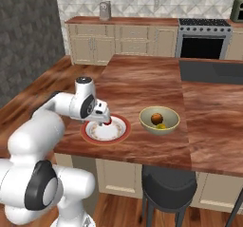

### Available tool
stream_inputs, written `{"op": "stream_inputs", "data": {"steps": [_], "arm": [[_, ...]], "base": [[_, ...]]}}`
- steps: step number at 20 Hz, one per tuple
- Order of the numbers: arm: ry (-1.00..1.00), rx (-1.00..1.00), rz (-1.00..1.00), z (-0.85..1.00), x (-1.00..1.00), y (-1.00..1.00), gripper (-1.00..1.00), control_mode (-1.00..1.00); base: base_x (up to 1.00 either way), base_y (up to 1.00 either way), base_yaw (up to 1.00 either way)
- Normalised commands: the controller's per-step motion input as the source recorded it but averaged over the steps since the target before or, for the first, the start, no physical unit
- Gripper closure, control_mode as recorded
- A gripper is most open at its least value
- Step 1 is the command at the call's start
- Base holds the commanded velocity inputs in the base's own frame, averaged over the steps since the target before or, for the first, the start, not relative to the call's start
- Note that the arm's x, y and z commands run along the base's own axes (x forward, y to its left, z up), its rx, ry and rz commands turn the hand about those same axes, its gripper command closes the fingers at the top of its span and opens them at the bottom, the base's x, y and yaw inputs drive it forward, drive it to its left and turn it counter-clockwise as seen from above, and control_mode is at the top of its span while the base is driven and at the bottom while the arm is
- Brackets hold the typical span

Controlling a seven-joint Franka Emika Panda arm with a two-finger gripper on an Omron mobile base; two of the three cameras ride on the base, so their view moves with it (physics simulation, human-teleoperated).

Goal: Take the fruits from the plate on the dining counter and place two fruits in each bowl.

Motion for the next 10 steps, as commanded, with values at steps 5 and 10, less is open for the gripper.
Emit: {"op": "stream_inputs", "data": {"steps": [5,10], "arm": [[0.0,0.0,0.0,-0.37,0.61,0.0,-1.0,-1.0],[0.0,0.0,0.0,-0.14,0.69,-0.08,-1.0,-1.0]], "base": [[0.0,0.0,0.0],[0.0,0.0,0.0]]}}
